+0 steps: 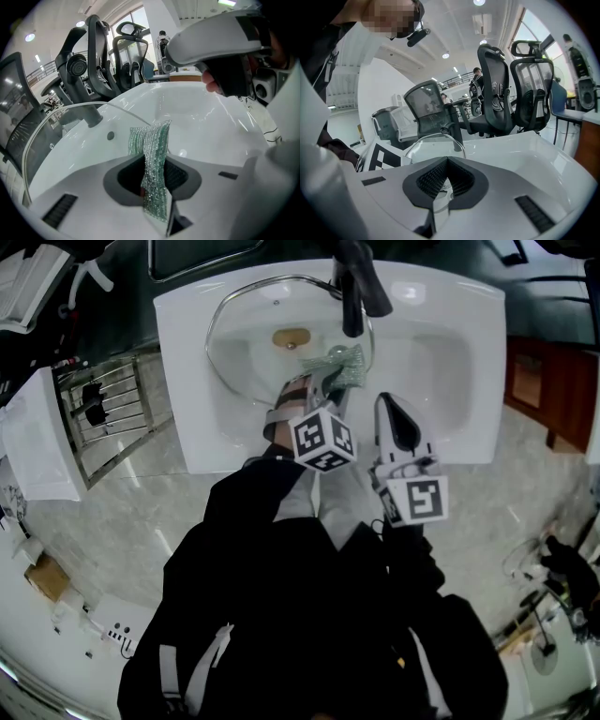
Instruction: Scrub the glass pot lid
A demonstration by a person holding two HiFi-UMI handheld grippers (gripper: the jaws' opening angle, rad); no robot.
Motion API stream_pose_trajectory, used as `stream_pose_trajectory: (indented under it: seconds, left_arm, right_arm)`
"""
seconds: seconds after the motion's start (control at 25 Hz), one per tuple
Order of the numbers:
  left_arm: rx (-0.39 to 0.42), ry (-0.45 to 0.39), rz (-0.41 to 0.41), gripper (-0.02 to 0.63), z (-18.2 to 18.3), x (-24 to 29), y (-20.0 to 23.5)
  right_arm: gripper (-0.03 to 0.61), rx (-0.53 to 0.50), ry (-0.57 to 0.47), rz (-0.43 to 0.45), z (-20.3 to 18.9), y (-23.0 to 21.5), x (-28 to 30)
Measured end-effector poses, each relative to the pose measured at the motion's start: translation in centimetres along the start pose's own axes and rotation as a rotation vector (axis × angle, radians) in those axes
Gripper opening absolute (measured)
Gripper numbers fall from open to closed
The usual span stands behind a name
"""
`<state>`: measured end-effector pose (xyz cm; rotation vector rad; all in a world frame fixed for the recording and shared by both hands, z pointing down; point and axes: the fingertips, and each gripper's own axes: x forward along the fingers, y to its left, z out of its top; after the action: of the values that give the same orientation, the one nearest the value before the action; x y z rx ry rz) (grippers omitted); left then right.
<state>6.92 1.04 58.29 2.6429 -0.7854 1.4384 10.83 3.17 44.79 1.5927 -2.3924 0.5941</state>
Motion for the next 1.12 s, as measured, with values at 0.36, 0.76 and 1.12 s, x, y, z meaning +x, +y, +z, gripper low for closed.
stream_pose_trajectory:
  seconds: [0.36,0.76,1.12]
  left_arm:
    - [-0.083,0.015,-0.085,0.084,-0.3,-0.1,-1.1]
    - [-0.371,-0.005,-0.29,0.084,-0.2,-0.3,-2.4]
    - [-0.441,-0.014,-0.343,0.084,-0.5,-1.2,-3.0]
  right_arm:
    - [-0.012,-0.048,0.004,0.013,-0.4,0.1,-0.1]
    - [-0.012,-0.052,0.016,0.007,-0.6,0.1,-0.2]
    - [-0.011,-0.046,0.015,0.01,-0.3,0.9,-0.5]
